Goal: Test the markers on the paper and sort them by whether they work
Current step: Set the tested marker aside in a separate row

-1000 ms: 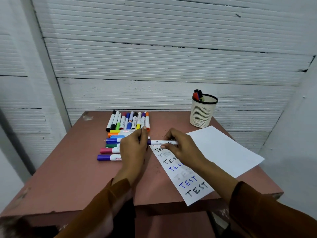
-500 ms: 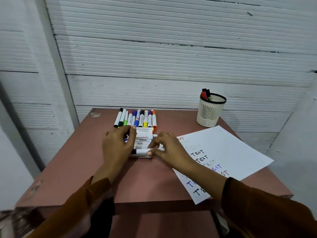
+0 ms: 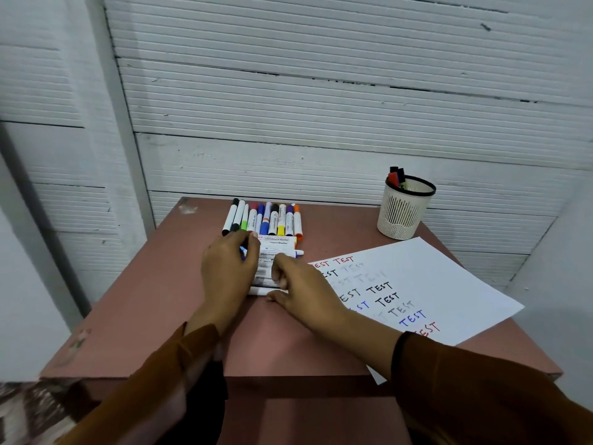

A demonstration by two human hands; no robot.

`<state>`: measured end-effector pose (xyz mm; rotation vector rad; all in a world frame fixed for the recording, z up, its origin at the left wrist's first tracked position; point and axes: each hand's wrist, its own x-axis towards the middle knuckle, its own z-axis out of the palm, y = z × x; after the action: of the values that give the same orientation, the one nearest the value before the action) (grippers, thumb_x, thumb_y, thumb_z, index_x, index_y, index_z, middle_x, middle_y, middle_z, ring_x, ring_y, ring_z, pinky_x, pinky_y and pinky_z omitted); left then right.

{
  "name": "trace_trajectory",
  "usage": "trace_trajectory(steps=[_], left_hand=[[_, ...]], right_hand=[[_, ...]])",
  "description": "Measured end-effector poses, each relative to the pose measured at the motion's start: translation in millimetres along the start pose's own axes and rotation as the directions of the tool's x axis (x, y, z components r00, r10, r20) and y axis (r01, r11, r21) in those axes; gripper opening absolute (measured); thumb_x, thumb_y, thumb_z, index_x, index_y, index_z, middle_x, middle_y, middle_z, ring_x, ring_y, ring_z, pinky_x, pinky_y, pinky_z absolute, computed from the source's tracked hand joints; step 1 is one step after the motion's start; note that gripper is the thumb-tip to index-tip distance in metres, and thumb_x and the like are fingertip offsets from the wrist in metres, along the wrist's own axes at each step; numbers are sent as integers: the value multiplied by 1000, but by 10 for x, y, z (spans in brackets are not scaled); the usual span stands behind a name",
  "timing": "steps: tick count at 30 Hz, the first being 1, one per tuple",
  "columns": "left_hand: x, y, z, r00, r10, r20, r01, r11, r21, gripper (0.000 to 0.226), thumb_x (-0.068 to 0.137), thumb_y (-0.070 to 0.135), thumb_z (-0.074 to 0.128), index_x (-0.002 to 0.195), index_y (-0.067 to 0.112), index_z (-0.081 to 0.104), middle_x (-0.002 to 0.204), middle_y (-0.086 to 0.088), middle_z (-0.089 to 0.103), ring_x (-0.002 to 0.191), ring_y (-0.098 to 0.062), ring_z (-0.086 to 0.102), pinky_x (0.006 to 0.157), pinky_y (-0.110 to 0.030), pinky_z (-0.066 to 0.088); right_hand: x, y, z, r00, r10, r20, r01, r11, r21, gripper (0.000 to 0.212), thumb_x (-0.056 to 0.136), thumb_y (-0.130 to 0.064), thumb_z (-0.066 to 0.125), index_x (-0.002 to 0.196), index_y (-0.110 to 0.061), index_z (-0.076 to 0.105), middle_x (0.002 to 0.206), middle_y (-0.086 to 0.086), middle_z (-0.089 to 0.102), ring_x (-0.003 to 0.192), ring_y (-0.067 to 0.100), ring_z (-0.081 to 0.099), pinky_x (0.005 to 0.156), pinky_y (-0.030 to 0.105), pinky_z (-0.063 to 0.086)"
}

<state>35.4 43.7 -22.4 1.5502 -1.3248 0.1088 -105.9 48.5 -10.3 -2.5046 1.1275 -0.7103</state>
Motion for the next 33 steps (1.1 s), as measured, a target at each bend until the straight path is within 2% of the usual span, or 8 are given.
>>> trace_trajectory(steps=[4,7,13,19,23,28,31,33], left_hand=[[-45,-4,95,996,87,-22,-87,996,-10,37,88,35,40,72,8,61,63,-5,57,59,-23,51,53,-28,34],[-89,26,123,965,264,-4,-263,963,61,31,88,29,42,70,11,60,65,-2,58,60,-19,50,55,-26,36],[-102,6,176,943,331,30,-332,934,132,28,86,25,44,68,11,61,63,-2,60,57,-19,53,54,-27,40],[-99,-6,194,938,344,36,-345,926,156,28,86,26,44,65,13,59,61,0,58,56,-17,51,55,-24,33],[-98,-7,194,938,346,29,-346,924,162,29,86,26,44,65,14,58,60,1,58,56,-16,51,58,-22,31],[-92,-4,193,938,344,50,-348,925,156,28,85,26,44,64,14,58,60,1,58,55,-17,51,57,-24,32],[-100,0,185,935,347,66,-353,924,145,28,86,25,44,64,13,58,61,0,58,56,-18,52,55,-26,35],[-105,15,178,931,356,85,-365,920,144,29,86,26,43,65,13,59,61,0,59,56,-18,52,54,-27,36]], right_hand=[[132,103,-149,991,15,-136,0,994,108,9,85,-20,62,90,-14,59,81,0,61,66,9,50,64,26,41],[380,335,-293,974,108,-201,-106,994,18,17,87,-9,53,98,-11,66,98,7,63,84,17,56,70,26,39],[650,740,-297,961,276,16,-252,897,-364,41,95,-21,44,135,-23,47,126,12,46,119,30,39,96,37,38],[773,776,-162,934,345,94,-273,858,-435,50,94,-27,46,143,-32,33,134,12,38,124,33,35,101,44,33],[827,818,-136,912,391,-121,-409,891,-197,40,91,-22,48,130,-17,47,127,15,50,116,35,46,92,38,38],[808,873,-112,914,393,-101,-405,895,-188,28,96,-20,46,117,-16,64,120,15,59,110,34,52,91,35,44],[774,940,-188,821,525,-223,-525,849,67,23,92,-14,55,106,1,65,108,17,64,97,31,59,78,29,43],[699,1019,-259,723,639,-263,-560,765,319,8,86,-9,63,90,-2,61,93,16,62,84,27,56,66,28,41]])
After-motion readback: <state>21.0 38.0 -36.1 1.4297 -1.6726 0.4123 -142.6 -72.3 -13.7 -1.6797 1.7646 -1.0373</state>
